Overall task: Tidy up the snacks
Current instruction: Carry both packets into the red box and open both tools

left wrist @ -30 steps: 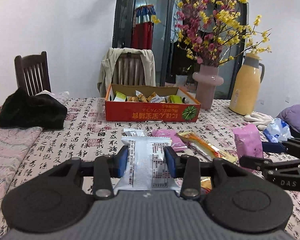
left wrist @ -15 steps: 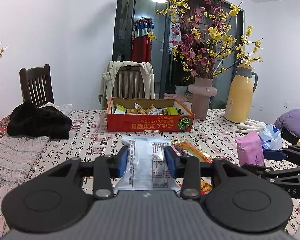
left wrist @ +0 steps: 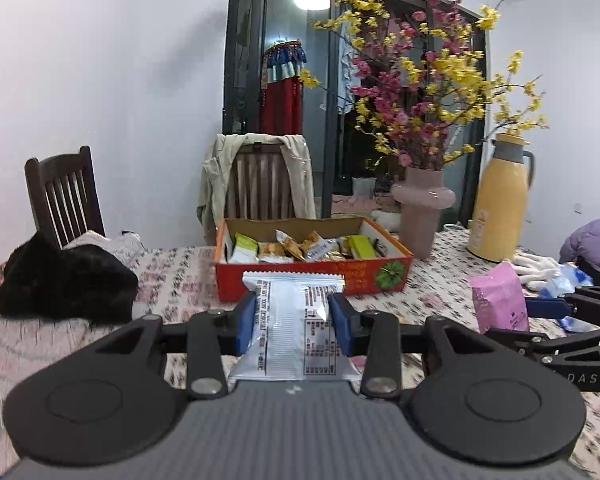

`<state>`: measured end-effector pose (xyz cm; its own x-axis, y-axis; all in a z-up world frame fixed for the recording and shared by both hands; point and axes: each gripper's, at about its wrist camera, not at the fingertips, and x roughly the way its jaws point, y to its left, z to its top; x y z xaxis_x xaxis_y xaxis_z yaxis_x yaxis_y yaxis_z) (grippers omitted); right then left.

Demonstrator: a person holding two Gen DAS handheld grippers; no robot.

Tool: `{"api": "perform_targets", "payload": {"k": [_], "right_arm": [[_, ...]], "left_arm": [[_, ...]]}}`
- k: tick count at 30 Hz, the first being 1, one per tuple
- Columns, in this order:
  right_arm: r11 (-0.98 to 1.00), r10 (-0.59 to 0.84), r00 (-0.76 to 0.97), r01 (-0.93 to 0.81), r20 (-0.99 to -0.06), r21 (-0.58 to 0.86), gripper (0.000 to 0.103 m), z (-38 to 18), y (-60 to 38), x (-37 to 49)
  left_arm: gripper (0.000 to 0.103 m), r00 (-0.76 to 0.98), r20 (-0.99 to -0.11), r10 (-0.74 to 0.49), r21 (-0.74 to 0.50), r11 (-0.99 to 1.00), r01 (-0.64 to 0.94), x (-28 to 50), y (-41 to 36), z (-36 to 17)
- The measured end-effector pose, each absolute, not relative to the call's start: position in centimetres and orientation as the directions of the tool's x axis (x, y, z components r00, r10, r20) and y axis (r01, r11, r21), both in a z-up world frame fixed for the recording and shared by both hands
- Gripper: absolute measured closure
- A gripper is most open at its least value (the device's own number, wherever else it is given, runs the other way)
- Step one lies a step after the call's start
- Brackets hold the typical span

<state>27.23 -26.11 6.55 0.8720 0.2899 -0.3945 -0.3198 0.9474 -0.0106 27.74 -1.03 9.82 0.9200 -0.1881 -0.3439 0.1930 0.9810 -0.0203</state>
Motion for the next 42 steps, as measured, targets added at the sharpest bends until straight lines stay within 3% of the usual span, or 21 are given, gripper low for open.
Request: {"api": "perform_targets", "payload": {"k": [22,27,33,37,42], "right_arm": [[0.903,0.43,0.825,-0.402,-0.367,0.155,0.042,9.5,-21.1,49.9],[0.893,0.449,0.791,-0.387,-0.416,0.228,0.042,7.1,-19.1,56.2],[0.92,0.391,0.755,-0.332,-0.527,0.207,0.042,2.6,-16.5,61.7],[0.928,0.361,0.728,-0.338,-0.582,0.153,0.041,0.4,-15.1,62.5],[0.922,0.379,0.725,-0.346,-0.575,0.173,0.039,0.6,-15.3,62.0]], "left_arm": [[0.063,0.925,-0.314,-0.214,-0.038,0.976,0.212,49.9,0.5,11.7],[0.063,0.899,-0.389,-0.201,-0.057,0.979,0.194,55.3,0.2,9.4],[0.061,0.855,-0.492,-0.165,-0.039,0.985,0.167,59.0,-0.1,4.7],[0.058,0.848,-0.506,-0.158,-0.032,0.986,0.164,59.2,0.1,3.2],[0.051,0.849,-0.501,-0.166,-0.053,0.985,0.162,59.0,0.8,4.3]]}}
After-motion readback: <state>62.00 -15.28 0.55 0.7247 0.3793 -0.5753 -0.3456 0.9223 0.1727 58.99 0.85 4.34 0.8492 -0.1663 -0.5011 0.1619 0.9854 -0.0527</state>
